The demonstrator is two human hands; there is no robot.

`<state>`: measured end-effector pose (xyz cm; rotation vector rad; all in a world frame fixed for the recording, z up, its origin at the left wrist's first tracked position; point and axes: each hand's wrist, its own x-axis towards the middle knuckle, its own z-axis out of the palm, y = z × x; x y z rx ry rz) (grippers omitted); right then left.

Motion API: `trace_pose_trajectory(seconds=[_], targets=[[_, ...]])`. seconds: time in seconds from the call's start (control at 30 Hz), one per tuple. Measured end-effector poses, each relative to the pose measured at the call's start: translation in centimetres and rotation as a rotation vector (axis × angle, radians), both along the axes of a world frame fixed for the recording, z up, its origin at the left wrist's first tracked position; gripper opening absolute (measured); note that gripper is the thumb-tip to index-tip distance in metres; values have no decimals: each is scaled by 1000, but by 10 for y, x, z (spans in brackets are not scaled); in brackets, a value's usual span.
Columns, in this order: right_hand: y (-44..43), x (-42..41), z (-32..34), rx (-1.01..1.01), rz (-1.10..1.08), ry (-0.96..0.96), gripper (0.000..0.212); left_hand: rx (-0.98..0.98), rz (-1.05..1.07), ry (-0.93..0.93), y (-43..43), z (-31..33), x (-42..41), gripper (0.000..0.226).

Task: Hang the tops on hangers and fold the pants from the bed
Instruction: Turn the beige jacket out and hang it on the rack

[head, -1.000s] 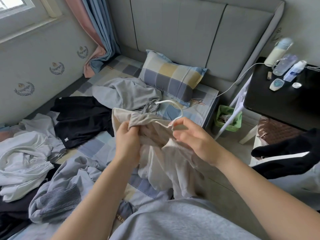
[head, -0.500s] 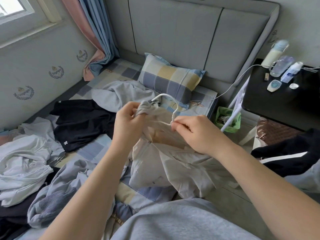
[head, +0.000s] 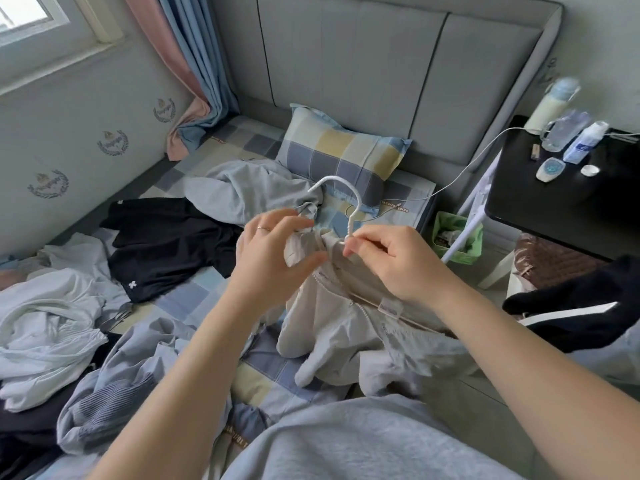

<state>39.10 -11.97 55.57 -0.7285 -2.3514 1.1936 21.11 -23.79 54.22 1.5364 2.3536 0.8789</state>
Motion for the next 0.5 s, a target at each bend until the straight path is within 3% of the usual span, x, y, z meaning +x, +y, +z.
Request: trace_pose_trajectory(seconds=[0.07,0.17,0.23,0.33,0.4,0.5], targets=[[1,-1,-1,-4,38,0,24,48,-99,65,3,-7,2,27],[7,2,-4,28,34,-15,14,179,-112,-10,2,-11,6,4],[18,13,-8,59,2,-48,10,218,-54,-53,-2,-11,2,5],[42,39,-23,48,-66,-208,36,235,68,-89,-10,-10,-13,10],[53,53,-38,-95,-135,-232,34,229,111,-118,-16,-6,-23,10],[57,63,-64,-308,-302,-111,28,241,143,-109,-20,2,-30,13]])
